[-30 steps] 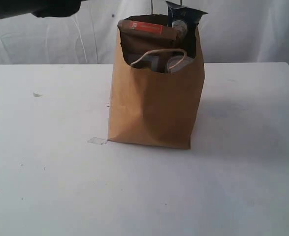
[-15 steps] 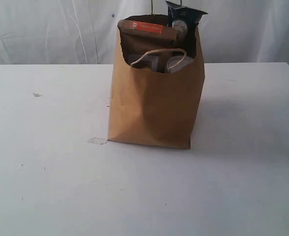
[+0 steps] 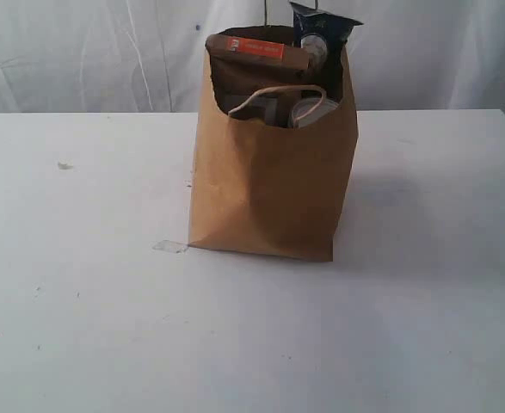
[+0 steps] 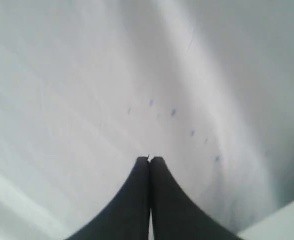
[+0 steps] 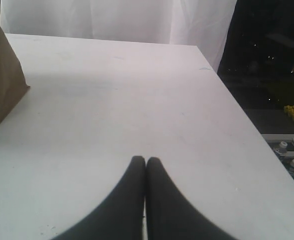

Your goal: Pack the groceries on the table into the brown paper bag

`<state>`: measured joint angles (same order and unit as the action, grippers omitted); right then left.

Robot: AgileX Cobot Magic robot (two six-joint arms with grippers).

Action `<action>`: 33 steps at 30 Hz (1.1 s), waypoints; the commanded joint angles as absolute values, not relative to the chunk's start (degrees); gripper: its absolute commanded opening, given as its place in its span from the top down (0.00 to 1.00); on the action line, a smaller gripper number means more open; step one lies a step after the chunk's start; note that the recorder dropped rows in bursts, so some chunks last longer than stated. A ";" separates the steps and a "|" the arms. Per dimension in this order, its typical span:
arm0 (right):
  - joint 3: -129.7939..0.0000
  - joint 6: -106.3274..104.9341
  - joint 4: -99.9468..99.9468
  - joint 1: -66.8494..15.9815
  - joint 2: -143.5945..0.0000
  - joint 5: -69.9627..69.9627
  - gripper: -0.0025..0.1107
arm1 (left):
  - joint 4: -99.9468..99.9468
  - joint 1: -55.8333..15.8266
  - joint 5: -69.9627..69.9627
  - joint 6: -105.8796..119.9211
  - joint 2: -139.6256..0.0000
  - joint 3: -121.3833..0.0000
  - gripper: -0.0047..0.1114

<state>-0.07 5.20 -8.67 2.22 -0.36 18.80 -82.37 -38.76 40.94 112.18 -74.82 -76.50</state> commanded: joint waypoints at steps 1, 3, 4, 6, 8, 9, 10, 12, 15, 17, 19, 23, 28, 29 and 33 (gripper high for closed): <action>0.00 4.91 -8.66 2.44 0.00 18.22 0.98 | -85.61 -30.83 46.40 121.11 -74.31 -66.08 0.96; 0.00 4.91 -8.66 2.44 0.00 18.22 0.98 | -86.07 -25.60 43.84 117.36 -74.08 -60.97 0.96; 0.00 4.91 -8.66 2.44 0.00 18.22 0.98 | -86.24 -23.49 42.97 114.84 -73.98 -59.04 0.96; 0.00 4.91 -8.66 2.44 0.00 18.22 0.98 | -86.76 -18.39 42.06 107.55 -73.74 -54.68 0.96; 0.00 4.91 -8.66 2.44 0.00 18.22 0.98 | -88.27 -13.69 41.71 100.50 -72.91 -50.67 0.96; 0.00 4.91 -8.66 2.44 0.00 18.22 0.98 | -89.16 -11.42 40.81 96.95 -72.15 -48.67 0.96; 0.00 4.91 -8.66 2.44 0.00 18.22 0.98 | -89.29 -9.64 39.59 93.54 -71.30 -47.03 0.96; 0.00 4.91 -8.66 2.44 0.00 18.22 0.98 | -89.29 -5.24 36.24 84.69 -68.61 -42.94 0.96; 0.00 4.91 -8.66 2.44 0.00 18.22 0.98 | -89.29 1.15 31.02 75.16 -63.73 -38.44 0.96; 0.00 4.91 -8.66 2.44 0.00 18.22 0.98 | -89.29 5.72 28.49 69.38 -60.19 -36.39 0.96; 0.00 4.91 -8.66 2.44 0.00 18.22 0.98 | -89.29 9.29 27.05 65.40 -56.82 -35.41 0.96; 0.00 4.91 -8.66 2.44 0.00 18.22 0.98 | -80.98 12.73 23.06 56.35 -46.38 -36.56 0.96; 0.00 4.91 -8.66 2.44 0.00 18.22 0.98 | -63.65 12.44 14.20 50.06 -33.01 -40.98 0.96; 0.00 4.91 -8.66 2.44 0.00 18.22 0.98 | -61.32 12.44 12.82 49.91 -30.83 -41.59 0.96; 0.00 4.91 -8.66 2.44 0.00 18.22 0.98 | -59.84 12.44 9.72 49.91 -24.76 -41.76 0.96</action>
